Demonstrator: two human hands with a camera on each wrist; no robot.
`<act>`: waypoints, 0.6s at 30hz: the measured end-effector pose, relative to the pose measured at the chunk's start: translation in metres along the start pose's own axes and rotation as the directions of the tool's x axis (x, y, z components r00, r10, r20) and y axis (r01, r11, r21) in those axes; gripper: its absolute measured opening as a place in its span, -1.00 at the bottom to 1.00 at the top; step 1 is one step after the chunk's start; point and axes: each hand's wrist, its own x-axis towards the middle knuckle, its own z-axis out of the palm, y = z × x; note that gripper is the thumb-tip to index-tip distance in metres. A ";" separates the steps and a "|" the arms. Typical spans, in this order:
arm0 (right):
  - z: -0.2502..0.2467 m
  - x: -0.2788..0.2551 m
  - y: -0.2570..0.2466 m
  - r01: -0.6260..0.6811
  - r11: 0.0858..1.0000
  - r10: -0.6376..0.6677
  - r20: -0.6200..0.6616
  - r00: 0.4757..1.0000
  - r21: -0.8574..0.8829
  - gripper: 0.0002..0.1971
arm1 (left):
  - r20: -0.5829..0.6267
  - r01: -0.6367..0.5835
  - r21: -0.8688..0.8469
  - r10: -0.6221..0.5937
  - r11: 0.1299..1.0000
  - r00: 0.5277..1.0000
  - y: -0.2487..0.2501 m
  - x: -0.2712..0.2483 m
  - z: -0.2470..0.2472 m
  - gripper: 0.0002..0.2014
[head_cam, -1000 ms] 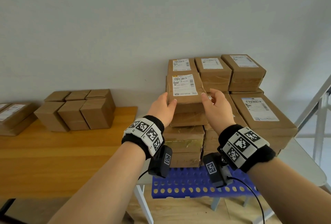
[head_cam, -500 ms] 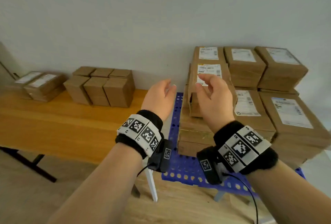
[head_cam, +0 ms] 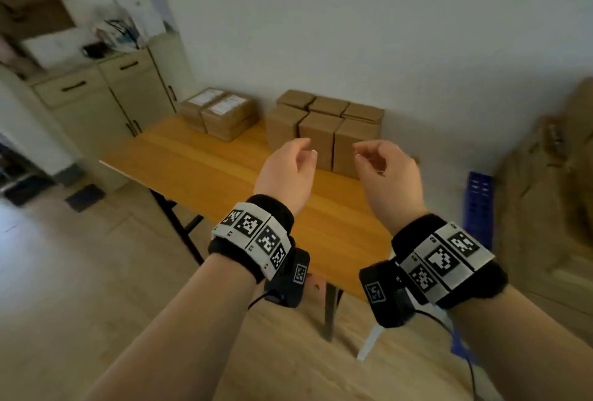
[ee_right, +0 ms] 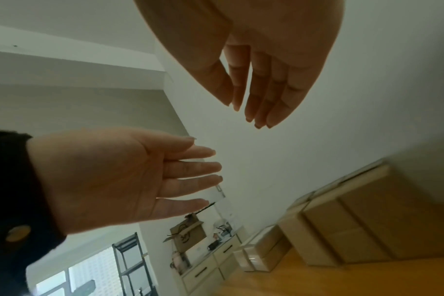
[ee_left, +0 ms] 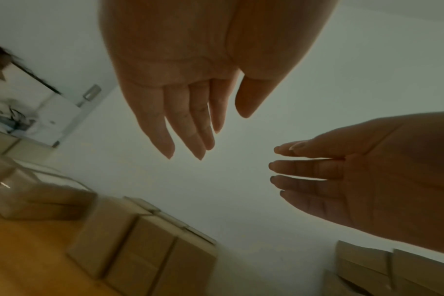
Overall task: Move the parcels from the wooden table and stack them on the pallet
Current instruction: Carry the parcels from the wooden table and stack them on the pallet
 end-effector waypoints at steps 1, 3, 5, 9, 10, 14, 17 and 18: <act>0.024 0.006 -0.009 0.002 1.000 -0.002 0.016 1.000 0.018 -0.86 | -0.006 0.002 0.017 -0.002 1.000 1.000 -0.017 0.008 -0.018 -0.62; 0.067 0.017 -0.024 -0.004 0.999 0.002 0.038 0.999 0.049 -0.86 | -0.020 0.021 0.034 -0.020 0.999 1.000 -0.047 0.023 -0.052 -0.62; 0.102 0.029 -0.037 -0.010 0.998 0.006 0.057 0.998 0.069 -0.87 | -0.028 0.054 0.012 -0.053 0.998 0.998 -0.072 0.038 -0.079 -0.61; 0.157 0.056 -0.050 -0.020 0.996 0.011 0.111 0.994 0.083 -0.89 | -0.029 0.095 -0.022 -0.096 0.995 0.995 -0.115 0.071 -0.109 -0.61; 0.170 0.065 -0.051 -0.025 0.996 0.015 0.123 0.992 0.082 -0.88 | -0.032 0.099 -0.022 -0.100 0.995 0.995 -0.124 0.082 -0.114 -0.62; 0.215 0.113 -0.048 -0.030 0.995 0.016 0.142 0.990 0.096 -0.85 | -0.040 0.115 -0.029 -0.116 0.993 0.992 -0.155 0.137 -0.123 -0.62; 0.248 0.159 -0.043 -0.046 0.992 0.031 0.130 0.991 0.117 -0.83 | -0.041 0.103 0.027 -0.102 0.994 0.994 -0.173 0.186 -0.129 -0.62; 0.259 0.175 -0.042 -0.057 0.991 0.041 0.133 0.990 0.121 -0.82 | -0.041 0.104 0.037 -0.102 0.994 0.994 -0.179 0.203 -0.133 -0.62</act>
